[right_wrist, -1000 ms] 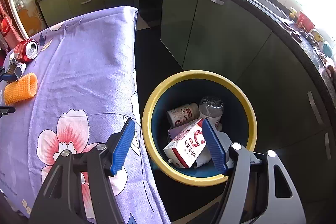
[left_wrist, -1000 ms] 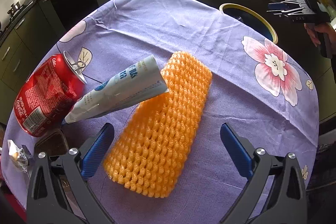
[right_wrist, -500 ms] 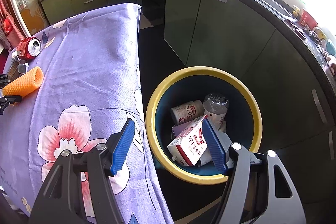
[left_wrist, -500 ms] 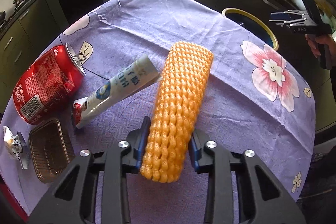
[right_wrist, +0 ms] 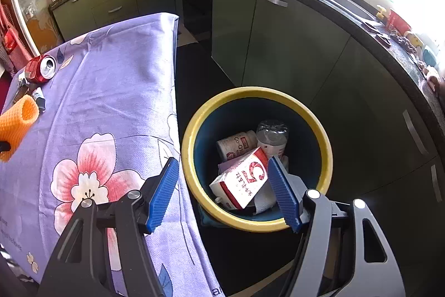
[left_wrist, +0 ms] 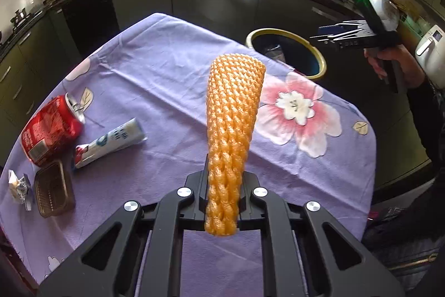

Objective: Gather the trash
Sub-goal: 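Carry the foam sleeve over the bin and open the left gripper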

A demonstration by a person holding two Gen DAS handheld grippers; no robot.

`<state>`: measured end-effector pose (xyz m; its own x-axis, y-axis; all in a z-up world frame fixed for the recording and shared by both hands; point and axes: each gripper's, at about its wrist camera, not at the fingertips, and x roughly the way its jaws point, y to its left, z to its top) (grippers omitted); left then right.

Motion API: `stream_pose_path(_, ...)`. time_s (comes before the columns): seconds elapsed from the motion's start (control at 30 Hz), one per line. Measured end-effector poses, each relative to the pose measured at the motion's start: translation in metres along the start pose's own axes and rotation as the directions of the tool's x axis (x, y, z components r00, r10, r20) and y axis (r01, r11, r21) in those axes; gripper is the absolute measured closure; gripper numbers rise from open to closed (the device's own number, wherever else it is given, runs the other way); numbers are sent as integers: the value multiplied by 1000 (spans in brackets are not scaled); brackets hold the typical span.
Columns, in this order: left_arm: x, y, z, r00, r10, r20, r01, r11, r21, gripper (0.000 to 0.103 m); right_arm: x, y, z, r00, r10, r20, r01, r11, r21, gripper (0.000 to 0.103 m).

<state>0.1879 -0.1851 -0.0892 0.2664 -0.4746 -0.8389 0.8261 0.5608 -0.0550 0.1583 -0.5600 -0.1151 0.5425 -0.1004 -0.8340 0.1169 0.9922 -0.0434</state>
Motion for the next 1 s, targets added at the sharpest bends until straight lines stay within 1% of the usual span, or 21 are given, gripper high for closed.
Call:
stream_pose_path(0.07,2,-22,17,999,-40,-1,40,999,15,91,-6,-14,-5,1000,-6,12,6,1000,26,37)
stream_pose_path(0.17,17,-53,46,996,-90,-18,91,995,48,91,-14,-39,-15,999,-20,30,18,997,70,37)
stream_pose_path(0.23,32,-73,69,992,-125,-36,127,990,63,91,-18,-55,-22,999,-33,38,29,995,94,37)
stream_pose_path(0.37,73,-105,121,984,-165,-71,171,981,93,90,-20,-87,-38,999,-39,34,34,989,141,37)
stream_pose_path(0.47,113,-121,160,981,-171,-92,180,977,112,89,-20,-109,-52,999,-42,22,38,985,170,37)
stream_pose_path(0.53,143,-128,183,978,-177,-108,188,977,103,84,-20,-122,-61,999,-44,15,40,981,192,37)
stream_pose_path(0.67,200,-138,219,981,-147,-127,160,982,97,79,-16,-142,-75,999,-45,-7,45,973,225,37)
stream_pose_path(0.7,214,-139,226,982,-137,-133,149,985,92,72,-15,-146,-77,999,-42,-13,44,972,232,36)
stream_pose_path(0.73,224,-140,231,982,-128,-138,140,987,83,60,-13,-150,-78,999,-41,-20,44,970,237,36)
stream_pose_path(0.77,232,-139,234,983,-114,-142,125,989,73,53,-12,-153,-79,999,-41,-24,46,970,240,36)
stream_pose_path(0.8,240,-139,236,984,-105,-145,114,992,62,44,-11,-155,-80,999,-42,-26,47,969,242,36)
stream_pose_path(0.83,242,-139,236,984,-103,-146,112,992,54,41,-10,-157,-81,999,-41,-27,47,969,243,36)
stream_pose_path(0.87,243,-138,235,984,-103,-147,111,993,46,41,-10,-157,-81,999,-40,-26,45,969,244,36)
stream_pose_path(0.93,233,-137,228,983,-111,-143,118,992,41,39,-11,-155,-79,999,-37,-21,41,970,239,36)
stream_pose_path(1.0,216,-136,219,987,-111,-119,118,992,50,35,-11,-150,-77,999,-31,-14,34,972,231,36)
